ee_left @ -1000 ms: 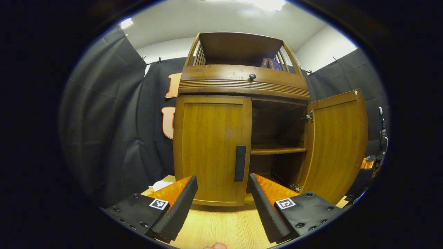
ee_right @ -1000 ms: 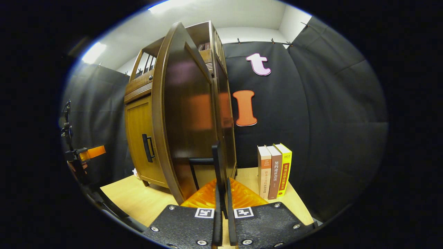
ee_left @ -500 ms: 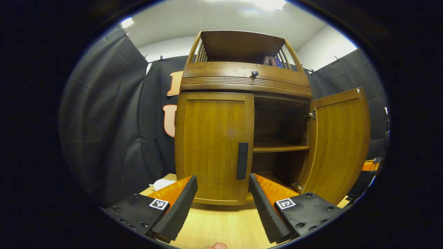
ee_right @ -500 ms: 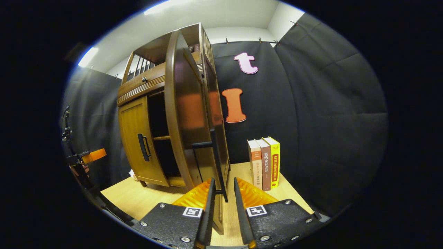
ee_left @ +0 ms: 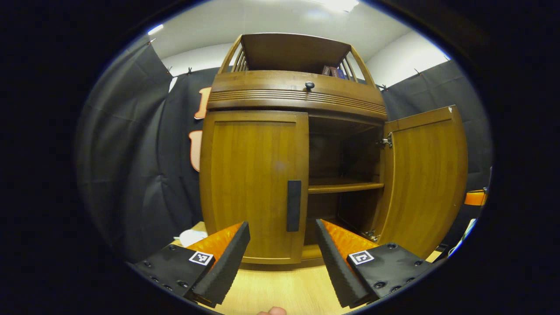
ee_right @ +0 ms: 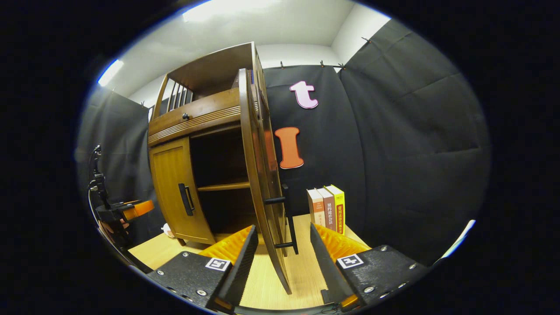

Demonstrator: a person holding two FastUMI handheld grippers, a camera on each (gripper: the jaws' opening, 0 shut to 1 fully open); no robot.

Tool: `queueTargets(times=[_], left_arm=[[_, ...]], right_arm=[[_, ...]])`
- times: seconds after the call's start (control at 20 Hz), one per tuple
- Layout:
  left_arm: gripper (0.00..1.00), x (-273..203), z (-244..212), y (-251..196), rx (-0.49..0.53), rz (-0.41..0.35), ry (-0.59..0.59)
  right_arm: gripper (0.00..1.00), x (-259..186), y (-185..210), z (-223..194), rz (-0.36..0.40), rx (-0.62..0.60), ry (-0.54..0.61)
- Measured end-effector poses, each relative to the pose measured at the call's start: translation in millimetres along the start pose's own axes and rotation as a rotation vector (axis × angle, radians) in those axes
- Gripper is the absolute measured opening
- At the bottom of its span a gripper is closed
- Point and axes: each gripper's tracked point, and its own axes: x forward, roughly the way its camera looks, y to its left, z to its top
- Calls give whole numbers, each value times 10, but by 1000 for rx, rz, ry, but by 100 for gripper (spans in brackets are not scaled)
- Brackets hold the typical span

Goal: Open the right door of the double-door shoe cabinet with the right hand, and open the left door with the left hand.

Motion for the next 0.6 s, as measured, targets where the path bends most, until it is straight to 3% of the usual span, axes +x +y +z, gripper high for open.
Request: queueTargets(times=[0.15,0.25,0.6], left_arm=[[98,214,-150,1,-20,10,5],[98,439,-169,11,3,20,-3],[97,1137,-107,-70,56,2,-54]], right_arm=[[90,5,8,28,-26,-35,-16],[86,25,4,25,-42,-53,-22],[87,53,-33,14,-75,-106,4]])
